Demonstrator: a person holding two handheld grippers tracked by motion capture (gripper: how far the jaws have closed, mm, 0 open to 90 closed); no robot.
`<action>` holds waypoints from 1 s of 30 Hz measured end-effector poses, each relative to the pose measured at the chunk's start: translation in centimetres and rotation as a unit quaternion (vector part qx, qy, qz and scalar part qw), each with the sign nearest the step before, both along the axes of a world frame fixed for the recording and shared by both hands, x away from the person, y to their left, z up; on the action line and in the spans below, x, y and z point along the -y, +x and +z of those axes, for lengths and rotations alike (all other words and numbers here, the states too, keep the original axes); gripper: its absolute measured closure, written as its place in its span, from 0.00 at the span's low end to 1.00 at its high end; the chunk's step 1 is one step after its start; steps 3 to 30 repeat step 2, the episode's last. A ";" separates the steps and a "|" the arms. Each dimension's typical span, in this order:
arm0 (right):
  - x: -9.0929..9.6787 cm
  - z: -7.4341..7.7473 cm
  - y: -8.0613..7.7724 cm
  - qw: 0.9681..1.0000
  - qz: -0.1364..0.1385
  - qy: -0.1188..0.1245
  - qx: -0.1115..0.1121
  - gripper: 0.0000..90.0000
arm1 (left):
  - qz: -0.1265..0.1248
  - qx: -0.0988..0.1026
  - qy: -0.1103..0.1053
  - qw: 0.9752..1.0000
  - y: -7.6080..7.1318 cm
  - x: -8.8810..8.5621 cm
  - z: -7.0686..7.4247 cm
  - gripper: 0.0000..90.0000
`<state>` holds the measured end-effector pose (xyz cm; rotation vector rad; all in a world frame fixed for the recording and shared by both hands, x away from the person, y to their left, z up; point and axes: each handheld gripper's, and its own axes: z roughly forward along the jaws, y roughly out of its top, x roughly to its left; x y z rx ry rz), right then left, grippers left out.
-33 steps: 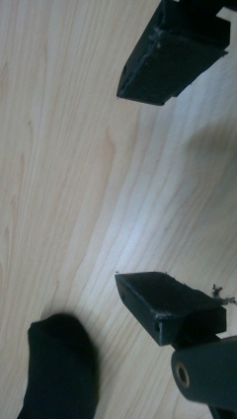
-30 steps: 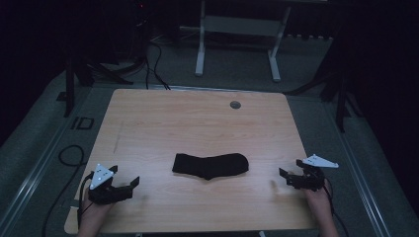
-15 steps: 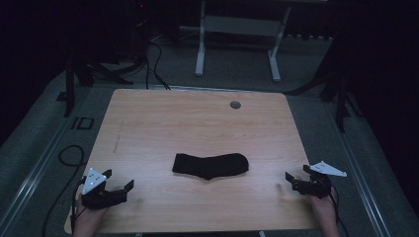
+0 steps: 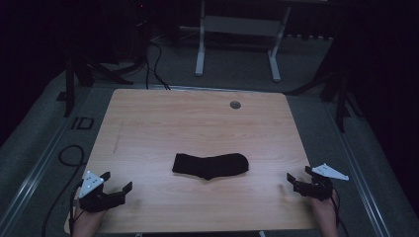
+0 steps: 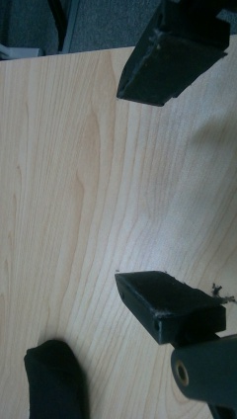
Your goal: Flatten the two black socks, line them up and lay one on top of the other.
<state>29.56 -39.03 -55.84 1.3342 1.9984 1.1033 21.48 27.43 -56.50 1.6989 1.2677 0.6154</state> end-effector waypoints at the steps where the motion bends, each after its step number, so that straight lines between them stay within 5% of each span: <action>1: 0.0 0.0 0.0 1.000 0.000 0.000 0.000 0.15 | -0.002 0.001 -0.001 1.000 0.0 0.0 0.0 0.09; 30: 0.0 0.0 0.0 1.000 0.001 -0.001 0.000 0.15 | 0.000 0.001 0.000 1.000 0.0 0.0 0.0 0.09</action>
